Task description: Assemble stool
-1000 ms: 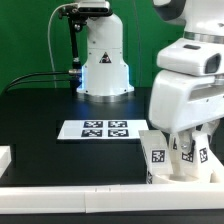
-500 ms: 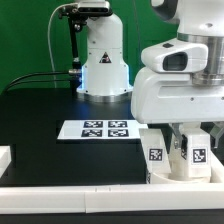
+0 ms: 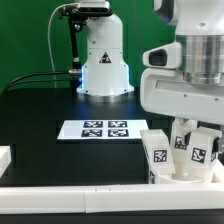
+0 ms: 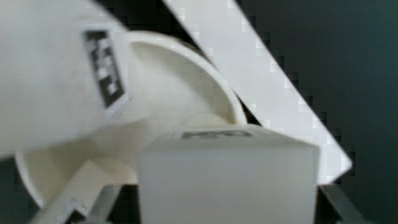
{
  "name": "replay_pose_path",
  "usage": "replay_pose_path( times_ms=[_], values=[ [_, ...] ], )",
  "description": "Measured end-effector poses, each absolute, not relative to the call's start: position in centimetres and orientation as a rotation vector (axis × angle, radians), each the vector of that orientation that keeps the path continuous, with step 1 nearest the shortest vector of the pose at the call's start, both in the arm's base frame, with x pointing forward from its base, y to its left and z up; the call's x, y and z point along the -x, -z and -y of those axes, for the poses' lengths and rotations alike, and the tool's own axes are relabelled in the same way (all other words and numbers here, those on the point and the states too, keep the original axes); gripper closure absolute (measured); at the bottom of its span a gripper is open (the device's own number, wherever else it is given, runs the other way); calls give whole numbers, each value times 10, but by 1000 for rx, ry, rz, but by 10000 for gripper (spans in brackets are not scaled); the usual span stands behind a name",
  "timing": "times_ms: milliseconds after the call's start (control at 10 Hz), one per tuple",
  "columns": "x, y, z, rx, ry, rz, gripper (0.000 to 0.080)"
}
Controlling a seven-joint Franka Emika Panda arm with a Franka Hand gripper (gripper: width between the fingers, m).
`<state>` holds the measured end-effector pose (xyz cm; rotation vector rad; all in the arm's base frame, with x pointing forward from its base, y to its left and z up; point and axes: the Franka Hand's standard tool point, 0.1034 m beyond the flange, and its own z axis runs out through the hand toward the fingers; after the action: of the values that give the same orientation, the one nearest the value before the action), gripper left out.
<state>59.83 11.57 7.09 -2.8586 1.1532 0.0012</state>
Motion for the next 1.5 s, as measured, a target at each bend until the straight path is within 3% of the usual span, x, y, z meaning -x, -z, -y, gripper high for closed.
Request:
replay_pose_path(
  times_ms=[400, 1000, 1300, 1500],
  values=[
    [-596, -69, -120, 2706, -24, -1473, 463],
    [-595, -71, -131, 1794, -105, -2472, 463],
    [-594, -69, -131, 1767, -111, -2490, 463],
    [-593, -71, -133, 1993, -124, -2321, 233]
  ],
)
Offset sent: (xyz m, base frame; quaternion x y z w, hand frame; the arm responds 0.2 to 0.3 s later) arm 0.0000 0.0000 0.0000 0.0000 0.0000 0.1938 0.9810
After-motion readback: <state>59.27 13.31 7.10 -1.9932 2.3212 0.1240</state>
